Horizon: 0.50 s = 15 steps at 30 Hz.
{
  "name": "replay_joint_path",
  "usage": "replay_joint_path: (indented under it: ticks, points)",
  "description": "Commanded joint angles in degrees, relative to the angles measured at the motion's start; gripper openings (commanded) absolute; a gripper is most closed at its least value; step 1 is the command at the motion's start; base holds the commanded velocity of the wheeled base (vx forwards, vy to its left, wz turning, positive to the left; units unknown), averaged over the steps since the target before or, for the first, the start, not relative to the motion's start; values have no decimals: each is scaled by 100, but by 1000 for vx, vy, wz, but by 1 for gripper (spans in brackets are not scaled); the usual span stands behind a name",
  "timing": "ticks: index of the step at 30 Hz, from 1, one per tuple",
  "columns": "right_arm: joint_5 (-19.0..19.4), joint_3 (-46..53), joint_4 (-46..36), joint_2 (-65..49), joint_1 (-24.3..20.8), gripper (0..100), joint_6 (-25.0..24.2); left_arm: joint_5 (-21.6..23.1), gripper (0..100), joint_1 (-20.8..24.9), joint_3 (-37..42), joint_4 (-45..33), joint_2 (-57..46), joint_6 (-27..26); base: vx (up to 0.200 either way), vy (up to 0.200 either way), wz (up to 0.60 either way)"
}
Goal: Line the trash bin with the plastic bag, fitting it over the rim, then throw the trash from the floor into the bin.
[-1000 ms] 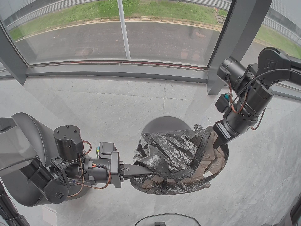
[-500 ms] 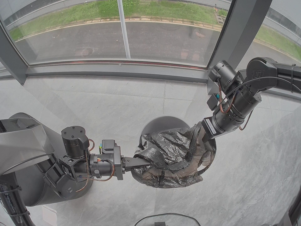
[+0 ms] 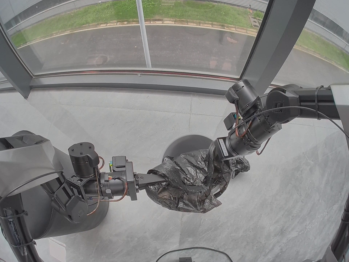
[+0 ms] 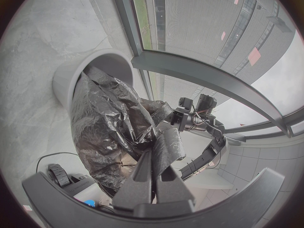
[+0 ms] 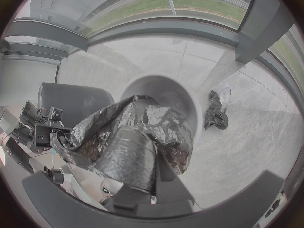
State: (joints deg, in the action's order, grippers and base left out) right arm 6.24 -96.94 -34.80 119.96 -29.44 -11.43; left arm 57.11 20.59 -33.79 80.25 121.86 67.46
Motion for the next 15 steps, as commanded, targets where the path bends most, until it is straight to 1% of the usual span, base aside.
replay_joint_path:
  ticks: [1,4,7,9,10,11,12,13,14,15]
  points:
    - [9,228,527,204,-79,0,-113,-7,0,-169,-57,8,-4,4,0,0,0]
    - [9,281,809,292,-141,0,-210,-7,0,-275,-101,17,-22,-5,0,0,0]
    - [9,316,844,318,-141,0,-219,-7,0,-319,-119,17,-13,-5,0,0,0]
    - [9,509,1213,397,-141,0,-236,-7,0,-389,-207,122,31,4,0,0,0]
    - [9,509,1213,397,-141,0,-236,-7,0,-389,-207,122,31,4,0,0,0]
    - [0,668,1670,406,-141,0,-263,-7,0,-407,-251,158,49,4,0,0,0]
    - [0,755,1890,406,-141,0,-280,-7,0,-415,-277,175,49,13,0,0,0]
    - [0,782,1951,406,-141,0,-280,-7,0,-415,-286,175,57,13,0,0,0]
    - [0,914,2206,415,-141,0,-289,-7,0,-424,-321,175,57,21,0,0,0]
    - [-9,940,2241,415,-141,0,-289,-7,0,-424,-330,175,57,21,0,0,0]
